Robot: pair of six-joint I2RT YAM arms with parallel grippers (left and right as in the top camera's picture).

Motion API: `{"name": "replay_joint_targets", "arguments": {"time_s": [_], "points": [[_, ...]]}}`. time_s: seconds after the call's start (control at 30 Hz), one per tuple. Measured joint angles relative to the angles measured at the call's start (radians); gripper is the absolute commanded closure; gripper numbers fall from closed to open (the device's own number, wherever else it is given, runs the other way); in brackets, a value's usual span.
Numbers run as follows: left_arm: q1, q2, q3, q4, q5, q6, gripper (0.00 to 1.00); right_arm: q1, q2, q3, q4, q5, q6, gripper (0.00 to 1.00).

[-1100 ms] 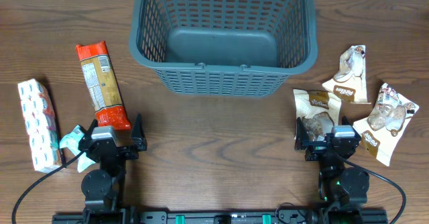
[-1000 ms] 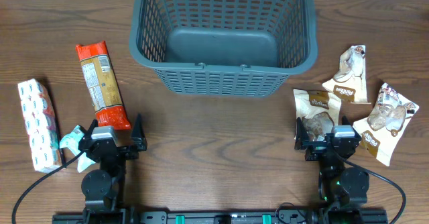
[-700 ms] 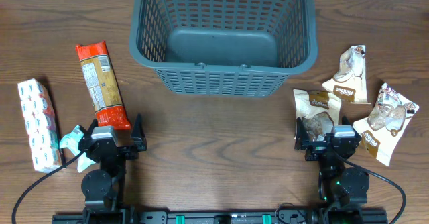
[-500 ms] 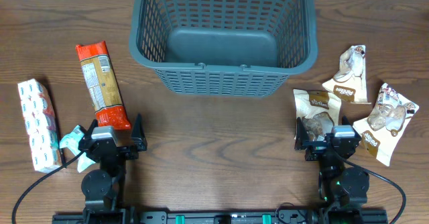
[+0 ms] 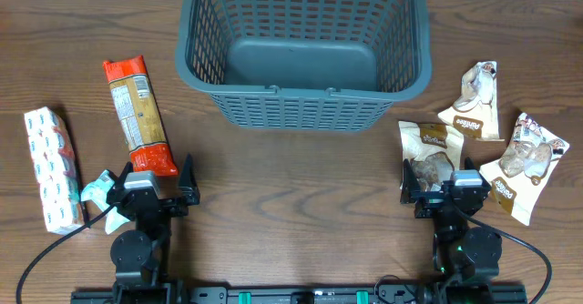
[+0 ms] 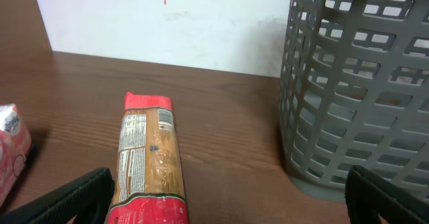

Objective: Pack container

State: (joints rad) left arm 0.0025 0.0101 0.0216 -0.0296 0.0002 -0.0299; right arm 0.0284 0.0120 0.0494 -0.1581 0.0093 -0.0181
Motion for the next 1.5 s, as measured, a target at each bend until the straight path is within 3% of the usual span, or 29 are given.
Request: {"name": "replay_joint_targets", "arguments": {"time_s": [0.77,0.93,1.13,1.33,1.5], "points": [[0.000,0.000,0.002,-0.005,0.000,-0.005,0.01,0.000,0.000,0.000,0.002,0.011,0.000,0.01],[0.000,0.015,0.083,-0.144,-0.016,-0.022,0.01,0.000,0.000,0.000,0.002,0.008,0.000,0.01],[-0.001,0.229,0.520,-0.483,-0.112,-0.026,0.01,0.000,-0.001,0.000,0.002,0.006,0.000,0.01],[0.000,0.589,1.069,-0.891,-0.285,-0.026,0.02,0.000,-0.001,-0.002,0.002,0.006,0.001,0.01],[0.043,0.879,1.420,-1.221,-0.352,-0.054,0.02,0.000,-0.001,-0.002,0.002,0.006,0.003,0.01]]}}
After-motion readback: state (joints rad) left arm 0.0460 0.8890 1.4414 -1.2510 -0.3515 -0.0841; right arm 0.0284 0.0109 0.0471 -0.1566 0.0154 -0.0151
